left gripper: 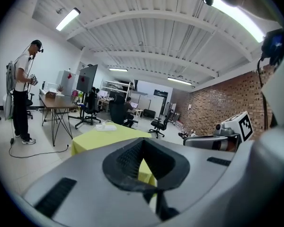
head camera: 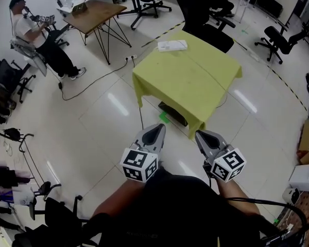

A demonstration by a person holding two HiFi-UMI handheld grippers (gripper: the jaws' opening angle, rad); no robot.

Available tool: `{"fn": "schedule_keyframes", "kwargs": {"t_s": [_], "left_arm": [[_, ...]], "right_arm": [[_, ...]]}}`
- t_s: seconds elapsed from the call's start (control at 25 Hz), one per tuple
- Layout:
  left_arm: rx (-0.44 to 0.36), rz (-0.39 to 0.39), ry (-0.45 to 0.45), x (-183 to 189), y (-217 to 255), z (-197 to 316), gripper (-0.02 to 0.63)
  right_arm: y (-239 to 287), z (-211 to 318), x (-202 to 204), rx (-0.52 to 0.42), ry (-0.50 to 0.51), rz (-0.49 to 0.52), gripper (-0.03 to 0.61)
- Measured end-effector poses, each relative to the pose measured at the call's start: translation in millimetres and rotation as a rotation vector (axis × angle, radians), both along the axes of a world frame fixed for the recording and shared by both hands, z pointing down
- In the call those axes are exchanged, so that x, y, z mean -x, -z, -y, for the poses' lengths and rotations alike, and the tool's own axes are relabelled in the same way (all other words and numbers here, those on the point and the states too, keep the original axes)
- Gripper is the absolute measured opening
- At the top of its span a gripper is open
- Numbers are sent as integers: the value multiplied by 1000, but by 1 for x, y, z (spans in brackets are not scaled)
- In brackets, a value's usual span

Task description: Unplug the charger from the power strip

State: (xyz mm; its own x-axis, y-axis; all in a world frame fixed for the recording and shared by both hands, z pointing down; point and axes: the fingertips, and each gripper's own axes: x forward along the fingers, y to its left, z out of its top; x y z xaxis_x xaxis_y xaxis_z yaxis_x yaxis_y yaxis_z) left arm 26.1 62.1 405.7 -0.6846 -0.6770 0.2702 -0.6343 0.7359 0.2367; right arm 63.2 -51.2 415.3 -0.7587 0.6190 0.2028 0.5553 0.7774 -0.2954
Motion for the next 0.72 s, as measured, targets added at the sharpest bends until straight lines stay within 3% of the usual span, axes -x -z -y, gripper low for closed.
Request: {"fn": "schedule_keyframes", "kwargs": {"t_s": [0.44, 0.72], "left_arm": [[-48, 42, -65, 101, 11, -64, 3], [-63, -16, -46, 138, -12, -103, 5]], "right_arm": [[17, -58, 96, -40, -85, 23, 3], [6, -88, 134, -74, -88, -17, 3]]}}
